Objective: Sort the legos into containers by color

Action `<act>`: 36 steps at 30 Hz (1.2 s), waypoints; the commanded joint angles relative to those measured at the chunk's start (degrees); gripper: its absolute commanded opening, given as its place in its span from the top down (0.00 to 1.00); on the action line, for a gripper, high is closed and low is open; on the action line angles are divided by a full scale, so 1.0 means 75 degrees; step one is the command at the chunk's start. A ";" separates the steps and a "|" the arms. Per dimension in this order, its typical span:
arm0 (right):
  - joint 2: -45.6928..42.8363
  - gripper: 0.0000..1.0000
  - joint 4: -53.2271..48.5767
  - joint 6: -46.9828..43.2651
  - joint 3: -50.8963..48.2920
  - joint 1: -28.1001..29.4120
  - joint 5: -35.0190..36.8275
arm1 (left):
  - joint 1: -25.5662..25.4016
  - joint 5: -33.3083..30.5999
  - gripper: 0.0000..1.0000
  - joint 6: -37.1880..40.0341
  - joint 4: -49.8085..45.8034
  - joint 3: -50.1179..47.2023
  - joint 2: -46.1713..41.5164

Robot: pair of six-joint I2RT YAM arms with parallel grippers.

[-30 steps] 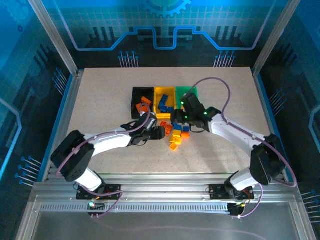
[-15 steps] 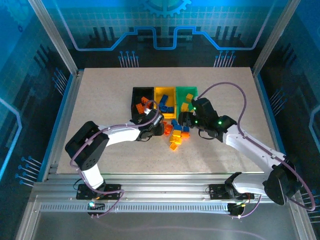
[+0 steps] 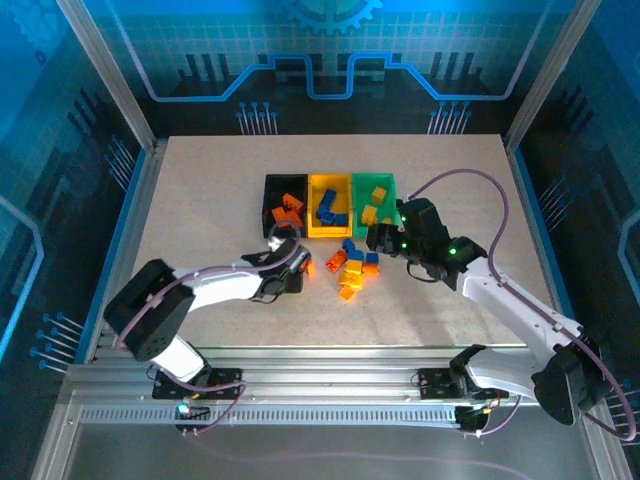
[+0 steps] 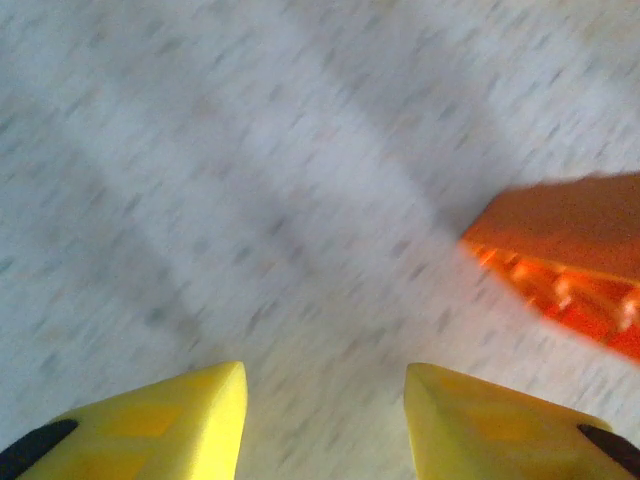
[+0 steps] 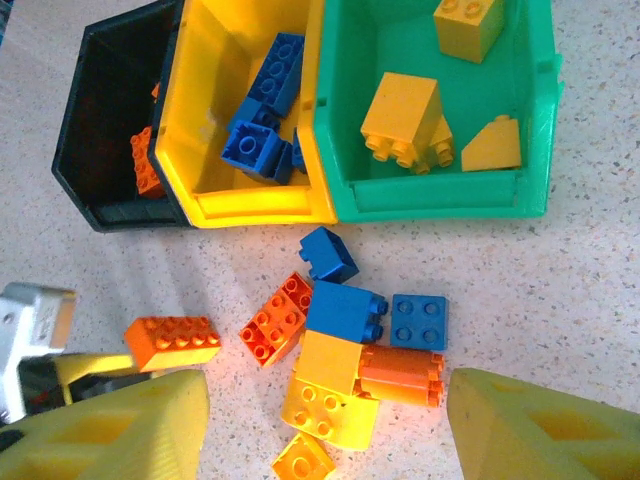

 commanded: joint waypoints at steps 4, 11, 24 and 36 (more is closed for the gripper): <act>-0.0195 0.34 0.0292 0.0102 -0.0088 -0.0138 -0.0137 | -0.0104 0.0352 0.38 -0.0226 -0.0774 -0.0269 -0.1451; -0.0169 0.33 0.0304 0.0101 -0.0112 -0.0168 -0.0151 | -0.0339 0.0864 0.01 -0.0053 -0.0095 0.0249 -0.1481; -0.0313 0.33 0.0256 0.0109 -0.0440 -0.0197 -0.0111 | -0.0354 0.0965 0.07 0.0614 -0.1114 0.1096 -0.0140; -0.0505 0.33 0.0247 0.0131 -0.0498 -0.0266 -0.0116 | -0.0617 0.0259 0.46 0.0918 -0.1251 0.1116 0.0942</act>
